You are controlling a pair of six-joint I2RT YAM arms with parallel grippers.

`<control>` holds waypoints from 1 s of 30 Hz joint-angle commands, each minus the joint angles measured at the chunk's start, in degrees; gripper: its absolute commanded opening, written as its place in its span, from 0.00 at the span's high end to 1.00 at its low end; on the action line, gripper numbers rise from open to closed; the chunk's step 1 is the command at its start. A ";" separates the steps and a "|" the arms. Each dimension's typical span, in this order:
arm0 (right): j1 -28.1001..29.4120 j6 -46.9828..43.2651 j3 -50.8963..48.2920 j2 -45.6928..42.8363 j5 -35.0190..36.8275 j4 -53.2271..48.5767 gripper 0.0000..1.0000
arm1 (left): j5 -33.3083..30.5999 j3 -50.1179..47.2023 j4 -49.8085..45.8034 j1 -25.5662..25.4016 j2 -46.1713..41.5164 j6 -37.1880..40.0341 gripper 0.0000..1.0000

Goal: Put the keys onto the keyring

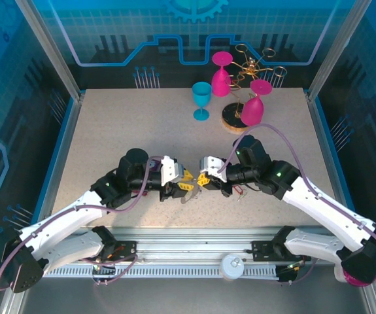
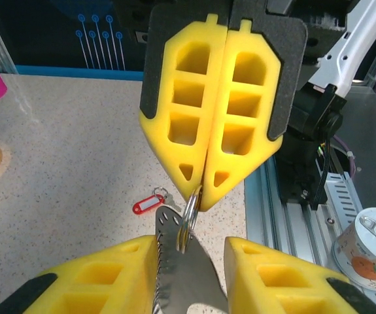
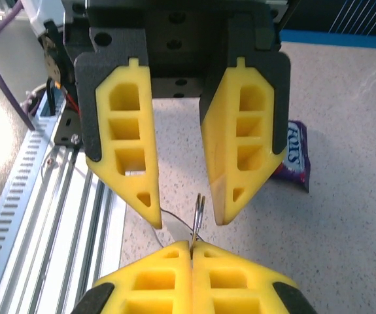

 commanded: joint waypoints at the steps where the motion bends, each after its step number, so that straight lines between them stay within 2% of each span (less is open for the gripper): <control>1: 1.37 -4.13 3.24 1.14 1.86 -6.88 1.00 | 1.05 2.18 -3.20 -0.16 -0.53 2.20 0.68; 14: 4.52 -6.26 7.58 5.03 4.89 -10.98 1.00 | 4.15 3.61 -3.05 -0.27 2.07 2.53 0.78; 22: 4.82 -4.07 8.34 5.40 4.65 -10.19 1.00 | 4.29 4.09 -5.00 -0.37 2.31 3.93 1.00; 24: 4.38 -2.33 7.41 4.33 4.96 -8.43 1.00 | 4.03 3.92 -4.93 -0.32 1.81 4.21 1.00; 25: 3.79 -0.69 6.30 3.23 5.41 -6.60 0.91 | 3.96 3.62 -4.53 -0.30 1.47 4.16 1.00; 26: 3.18 0.71 4.54 1.96 5.62 -4.51 0.74 | 3.94 3.21 -3.91 -0.33 1.07 4.17 1.00; 27: 2.13 1.99 1.98 -0.12 5.33 -1.67 0.66 | 3.86 2.42 -2.33 -0.37 0.27 3.78 1.00; 30: -1.25 5.77 -10.26 -8.09 1.90 12.57 0.64 | 3.50 -2.13 7.26 -0.36 -2.19 0.11 1.00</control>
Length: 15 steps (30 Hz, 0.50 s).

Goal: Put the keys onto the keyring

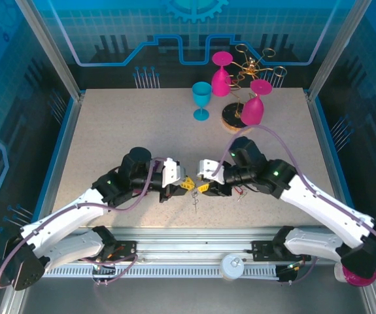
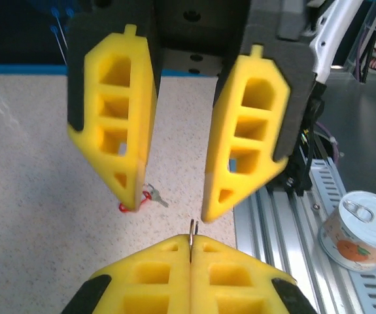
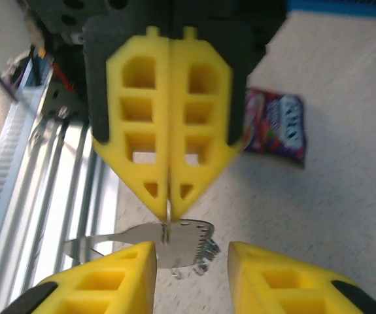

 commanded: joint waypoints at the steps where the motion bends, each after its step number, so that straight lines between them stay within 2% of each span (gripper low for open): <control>1: -2.80 7.87 -12.60 -8.72 -4.50 19.30 0.63 | 0.51 -3.94 12.02 -0.23 -3.21 -4.27 1.00; 3: -2.80 12.11 -18.94 -12.19 -6.71 30.49 0.62 | 0.62 -5.90 17.33 -0.19 -4.12 -7.44 1.00; 5: -2.85 15.98 -22.03 -13.33 -7.76 37.00 0.63 | 0.83 -7.57 22.46 -0.19 -4.67 -10.45 1.00; 9: -2.64 19.71 -23.16 -11.68 -10.88 40.85 0.67 | 1.34 -10.20 29.78 -0.23 -5.06 -14.81 1.00; 15: -2.06 21.55 -23.42 -9.92 -12.38 44.89 0.73 | 2.93 -10.67 31.35 -0.23 -4.53 -16.50 1.00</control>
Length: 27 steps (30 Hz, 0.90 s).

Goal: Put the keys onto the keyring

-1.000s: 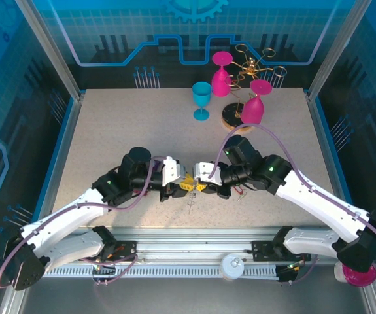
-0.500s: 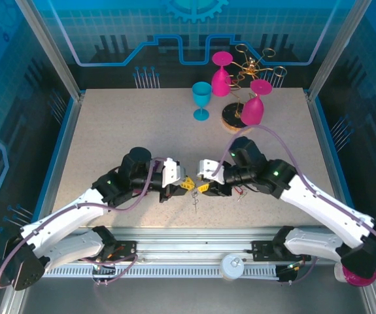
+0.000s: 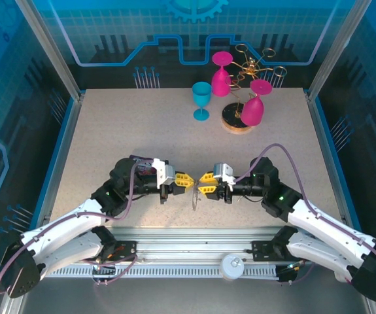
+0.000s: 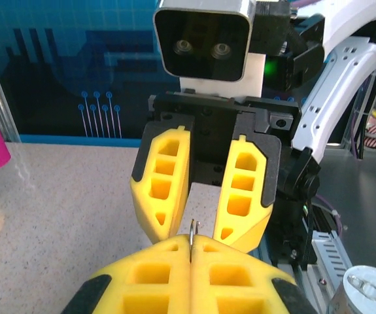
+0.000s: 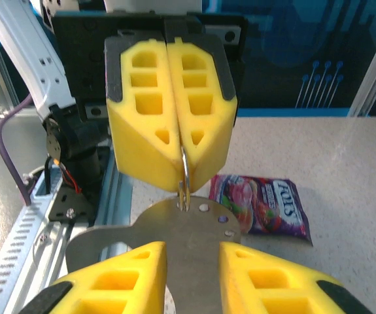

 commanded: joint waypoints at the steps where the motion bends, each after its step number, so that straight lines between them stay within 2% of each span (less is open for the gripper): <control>1: 0.62 2.91 -0.39 0.29 -2.58 6.33 0.74 | 2.44 -0.52 5.52 -0.23 -0.35 -2.47 1.00; 10: 1.48 3.08 0.60 1.65 -3.74 9.52 0.79 | 3.14 -0.64 6.52 -0.23 0.62 -2.76 1.00; 17: 1.86 3.00 1.46 2.66 -3.74 9.75 0.90 | 3.50 -0.72 6.10 -0.24 0.85 -2.50 1.00; 21: 1.96 2.60 1.70 2.84 -2.91 9.41 0.99 | 3.54 -0.73 5.42 -0.18 0.52 -2.24 1.00; 23: 1.93 2.00 1.88 2.67 -2.73 8.60 1.00 | 3.26 -0.50 4.14 -0.26 0.23 -1.61 1.00; 27: 1.95 -1.33 3.72 2.40 -2.60 2.45 1.00 | 2.38 0.64 -1.82 -0.23 -0.47 1.09 0.91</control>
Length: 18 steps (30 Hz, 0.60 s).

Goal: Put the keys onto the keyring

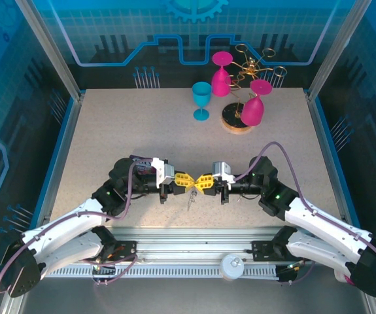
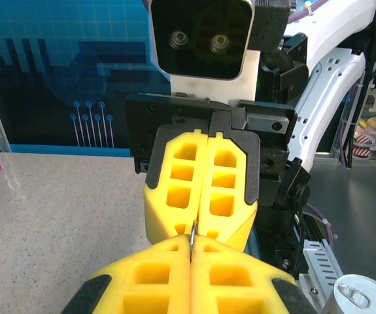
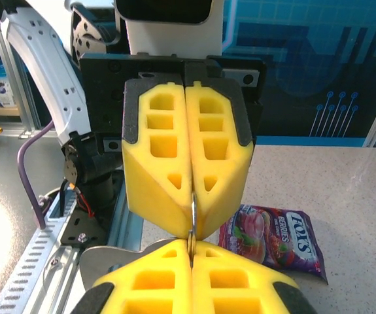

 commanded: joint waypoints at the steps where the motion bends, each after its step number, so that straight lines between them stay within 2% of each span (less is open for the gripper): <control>1: 0.79 -3.95 3.79 0.03 0.09 -5.06 1.00 | 0.63 1.24 -5.00 -0.26 -0.92 3.05 0.91; 5: 0.82 -6.39 5.37 -0.07 -0.50 -8.97 1.00 | 0.80 3.10 -11.10 -0.21 -0.57 5.75 0.87; 8: 0.89 -6.04 5.60 0.24 -1.06 -8.42 1.00 | 1.02 3.51 -11.68 -0.19 -0.13 6.13 0.88; 18: 1.36 -6.34 4.94 0.88 0.23 -8.45 1.00 | 0.34 3.43 -10.23 -0.30 -0.25 7.07 1.00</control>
